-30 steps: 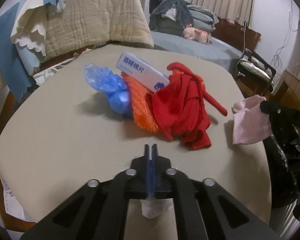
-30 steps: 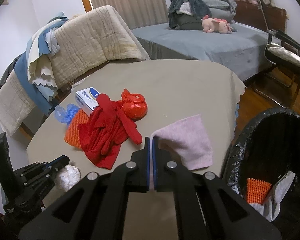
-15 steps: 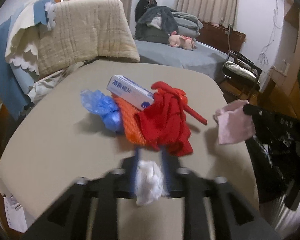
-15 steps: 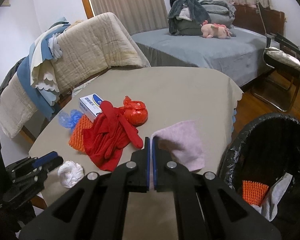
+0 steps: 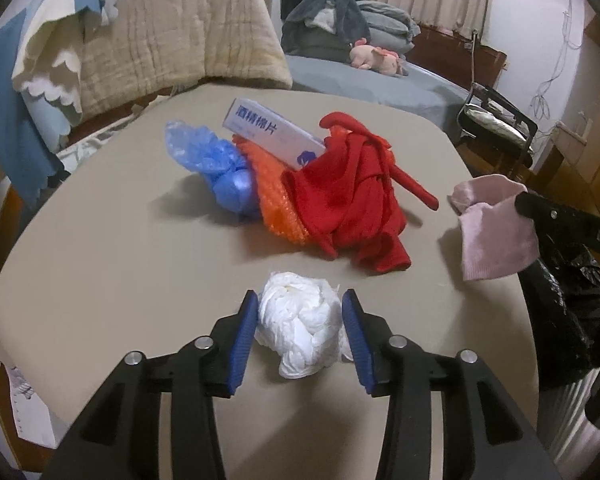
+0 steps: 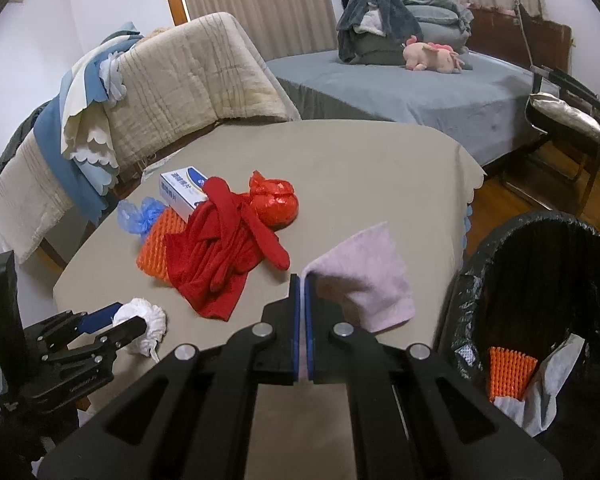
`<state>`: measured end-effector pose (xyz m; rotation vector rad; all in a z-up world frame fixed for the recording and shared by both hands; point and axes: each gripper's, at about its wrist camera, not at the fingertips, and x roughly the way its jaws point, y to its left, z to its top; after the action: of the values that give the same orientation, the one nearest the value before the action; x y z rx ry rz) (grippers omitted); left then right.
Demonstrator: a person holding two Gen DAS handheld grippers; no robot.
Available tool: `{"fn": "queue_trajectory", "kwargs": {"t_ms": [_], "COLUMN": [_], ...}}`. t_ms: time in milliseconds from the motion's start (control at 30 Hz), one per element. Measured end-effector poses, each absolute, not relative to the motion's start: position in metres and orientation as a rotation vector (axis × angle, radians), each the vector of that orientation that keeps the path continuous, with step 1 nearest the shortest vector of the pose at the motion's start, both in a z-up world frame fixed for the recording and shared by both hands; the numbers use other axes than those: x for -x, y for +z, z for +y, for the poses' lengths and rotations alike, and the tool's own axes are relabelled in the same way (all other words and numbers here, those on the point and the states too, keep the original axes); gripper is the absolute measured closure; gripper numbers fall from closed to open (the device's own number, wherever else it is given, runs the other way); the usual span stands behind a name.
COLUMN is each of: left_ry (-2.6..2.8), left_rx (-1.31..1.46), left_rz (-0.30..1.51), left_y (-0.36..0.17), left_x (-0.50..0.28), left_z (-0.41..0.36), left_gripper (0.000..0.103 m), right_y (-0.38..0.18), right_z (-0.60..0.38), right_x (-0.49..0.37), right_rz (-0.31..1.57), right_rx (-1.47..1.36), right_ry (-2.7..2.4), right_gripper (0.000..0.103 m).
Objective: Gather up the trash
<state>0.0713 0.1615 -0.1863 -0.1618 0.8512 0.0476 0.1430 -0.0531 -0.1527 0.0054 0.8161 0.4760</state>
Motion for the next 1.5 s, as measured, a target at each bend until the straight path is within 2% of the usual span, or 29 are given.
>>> {"fn": "queue_trajectory", "kwargs": {"t_ms": [33,167,267,833,1500], "left_ry": [0.049,0.045,0.040,0.003,-0.115], "left_rx": [0.166,0.183,0.188,0.156,0.114], "left_rz": [0.855,0.845,0.827,0.701,0.581], "left_y": [-0.188,-0.189,-0.184,-0.116,-0.047], "left_x": [-0.072,-0.072,-0.071,-0.079,-0.089], "left_z": [0.162,0.163,0.162,0.134,0.074], "left_gripper": [0.070,0.079,0.081,0.082,0.082], "right_y": [-0.154,-0.158,-0.160,-0.141,-0.049], "right_z": [-0.052,-0.049,-0.048,-0.057,-0.127], "right_x": [-0.142,-0.142,-0.142,-0.144,-0.134], "right_rz": [0.820,0.829,0.834,0.796,0.608], "right_rx": [0.000,0.010,0.012,-0.006,-0.098], "right_ry": [0.477,0.480,0.479,0.478,0.450], "right_gripper": [0.101,0.101,0.101,0.101,0.101]}}
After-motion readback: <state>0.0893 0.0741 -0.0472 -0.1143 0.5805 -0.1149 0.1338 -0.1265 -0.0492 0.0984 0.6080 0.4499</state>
